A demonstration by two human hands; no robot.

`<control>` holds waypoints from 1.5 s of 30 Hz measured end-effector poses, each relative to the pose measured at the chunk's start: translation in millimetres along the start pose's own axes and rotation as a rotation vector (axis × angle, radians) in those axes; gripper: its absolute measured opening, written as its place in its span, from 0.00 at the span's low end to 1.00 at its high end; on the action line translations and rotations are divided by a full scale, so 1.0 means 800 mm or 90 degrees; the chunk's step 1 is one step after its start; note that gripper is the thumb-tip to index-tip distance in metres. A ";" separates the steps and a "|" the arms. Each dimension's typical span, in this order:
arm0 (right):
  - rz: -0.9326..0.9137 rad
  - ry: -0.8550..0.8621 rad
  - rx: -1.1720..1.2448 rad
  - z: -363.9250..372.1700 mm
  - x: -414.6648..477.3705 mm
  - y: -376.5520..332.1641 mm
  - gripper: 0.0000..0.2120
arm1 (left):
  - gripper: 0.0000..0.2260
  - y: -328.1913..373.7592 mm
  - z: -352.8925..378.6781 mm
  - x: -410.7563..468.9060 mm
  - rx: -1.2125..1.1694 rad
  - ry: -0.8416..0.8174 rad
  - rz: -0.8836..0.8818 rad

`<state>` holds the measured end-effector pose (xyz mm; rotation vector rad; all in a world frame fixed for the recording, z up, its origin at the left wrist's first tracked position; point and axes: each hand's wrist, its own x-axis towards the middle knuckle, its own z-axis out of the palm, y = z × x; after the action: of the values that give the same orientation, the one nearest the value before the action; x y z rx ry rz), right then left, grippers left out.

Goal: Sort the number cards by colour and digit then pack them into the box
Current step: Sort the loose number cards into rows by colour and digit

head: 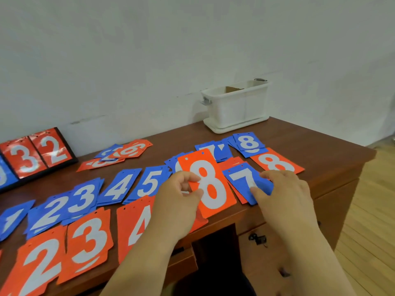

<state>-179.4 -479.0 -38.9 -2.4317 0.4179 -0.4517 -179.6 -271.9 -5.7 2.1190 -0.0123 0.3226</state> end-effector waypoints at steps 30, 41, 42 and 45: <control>0.002 0.001 0.335 -0.008 0.091 -0.068 0.13 | 0.10 -0.010 -0.013 0.018 -0.041 0.019 -0.034; -0.104 -0.206 0.327 -0.009 0.057 -0.083 0.10 | 0.11 -0.021 -0.021 0.024 -0.092 0.020 -0.040; -0.114 -0.259 0.364 -0.013 0.043 -0.080 0.09 | 0.11 -0.016 -0.015 0.023 -0.098 0.014 -0.031; -0.153 -0.276 0.383 -0.014 0.026 -0.066 0.11 | 0.11 0.004 0.007 0.019 -0.119 -0.019 -0.003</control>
<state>-155.3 -453.3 7.1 -1.9132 -0.1816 -0.1097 -163.9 -276.2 -2.3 1.9385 -0.0522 0.2766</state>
